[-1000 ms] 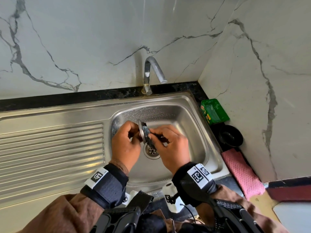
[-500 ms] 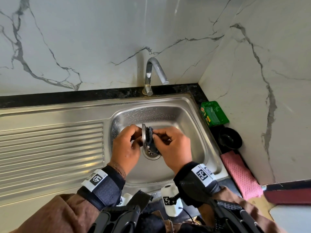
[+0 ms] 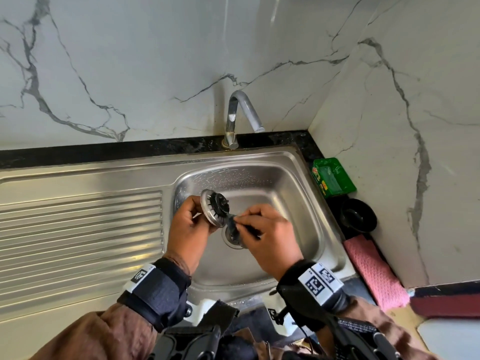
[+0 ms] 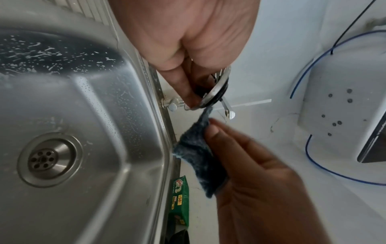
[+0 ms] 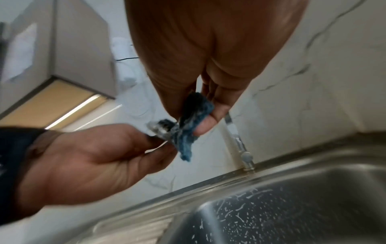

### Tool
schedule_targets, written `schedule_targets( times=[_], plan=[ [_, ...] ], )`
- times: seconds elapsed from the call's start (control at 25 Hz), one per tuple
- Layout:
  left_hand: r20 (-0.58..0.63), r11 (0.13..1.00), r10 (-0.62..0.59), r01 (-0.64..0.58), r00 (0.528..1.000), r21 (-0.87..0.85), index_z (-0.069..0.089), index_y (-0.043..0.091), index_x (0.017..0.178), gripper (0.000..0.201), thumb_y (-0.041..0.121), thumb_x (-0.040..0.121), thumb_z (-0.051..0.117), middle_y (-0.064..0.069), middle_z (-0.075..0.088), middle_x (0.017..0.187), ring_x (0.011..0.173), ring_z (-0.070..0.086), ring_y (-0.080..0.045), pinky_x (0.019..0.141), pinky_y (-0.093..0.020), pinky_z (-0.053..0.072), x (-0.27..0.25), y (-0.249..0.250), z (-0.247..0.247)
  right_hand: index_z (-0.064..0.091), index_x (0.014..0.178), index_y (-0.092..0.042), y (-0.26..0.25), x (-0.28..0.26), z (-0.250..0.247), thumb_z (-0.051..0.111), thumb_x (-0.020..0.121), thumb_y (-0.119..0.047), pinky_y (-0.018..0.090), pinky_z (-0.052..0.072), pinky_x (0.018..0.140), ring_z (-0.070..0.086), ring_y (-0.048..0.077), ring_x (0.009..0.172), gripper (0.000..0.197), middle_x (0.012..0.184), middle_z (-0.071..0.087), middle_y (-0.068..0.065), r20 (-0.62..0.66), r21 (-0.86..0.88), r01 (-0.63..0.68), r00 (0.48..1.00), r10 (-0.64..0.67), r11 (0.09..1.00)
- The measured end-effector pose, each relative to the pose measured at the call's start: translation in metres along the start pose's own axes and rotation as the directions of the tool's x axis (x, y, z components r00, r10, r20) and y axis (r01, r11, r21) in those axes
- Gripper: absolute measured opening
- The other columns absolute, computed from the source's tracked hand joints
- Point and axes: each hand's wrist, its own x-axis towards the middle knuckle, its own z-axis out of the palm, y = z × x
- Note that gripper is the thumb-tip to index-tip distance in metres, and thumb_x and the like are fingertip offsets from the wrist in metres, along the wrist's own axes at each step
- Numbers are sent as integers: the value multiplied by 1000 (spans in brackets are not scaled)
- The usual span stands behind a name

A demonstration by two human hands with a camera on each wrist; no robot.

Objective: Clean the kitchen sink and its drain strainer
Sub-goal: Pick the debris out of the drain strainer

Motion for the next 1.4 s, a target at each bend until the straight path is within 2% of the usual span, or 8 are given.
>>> schedule_targets(
  times=[0.16,0.36,0.52,0.68,0.92,1.08,1.24,1.4],
  plan=[
    [201,989,-93,114,975,-95,68,19,108,40,-13,91,51,-7,73,108,98,68,-20,81,-33,58,6,0,-1,76,101,-23,-2,28,-19,75,86,-18,27,59,81,66,1,90,16,101,69,-10,-195,69,-119,972,130,991],
    [238,971,-118,162,964,-176,67,11,109,36,-15,88,53,-16,71,109,101,66,-26,86,-38,58,2,0,3,79,104,-20,-8,29,-1,73,86,-13,15,51,81,64,3,89,19,96,68,-8,-64,75,-46,997,50,996],
    [198,977,-132,160,971,-137,68,15,106,37,-14,88,54,-13,72,108,101,66,-25,88,-40,55,-2,-4,-4,79,97,-26,8,32,-15,77,84,-17,19,56,75,67,3,82,16,92,72,-11,21,83,-150,989,149,985],
    [165,973,-103,134,981,-187,67,14,107,35,-13,88,54,-11,72,107,96,68,-19,83,-32,58,5,-1,0,78,93,-26,-2,17,11,76,85,-23,42,62,68,73,17,74,9,88,76,-3,26,357,-365,924,382,859],
    [103,996,-72,77,992,-40,60,-3,104,20,-11,86,60,-10,70,94,78,67,-6,62,-16,53,8,-2,-3,77,98,-29,-2,28,-5,77,85,-22,31,60,76,69,6,85,15,95,72,-12,-110,215,-171,974,198,962],
    [152,988,-116,129,981,-79,61,-2,104,16,-8,89,59,-17,71,101,89,69,-20,76,-31,59,8,-1,1,77,107,-13,4,32,4,72,87,-9,12,47,85,61,5,93,21,102,68,0,-23,-5,167,986,-167,986],
    [215,980,-156,178,964,-88,62,-6,105,15,-6,94,53,-15,72,94,81,69,-20,74,-30,60,8,2,-1,75,105,-7,31,32,-4,71,89,-7,25,54,81,65,18,91,17,105,69,6,50,-110,368,930,-365,923],
    [173,995,-100,97,980,23,65,1,99,11,-5,91,59,-13,73,91,84,70,-25,78,-36,60,10,-4,2,74,101,-4,29,28,9,66,89,-5,29,54,74,66,23,82,15,96,69,9,9,-113,290,957,-290,950]
  ],
)
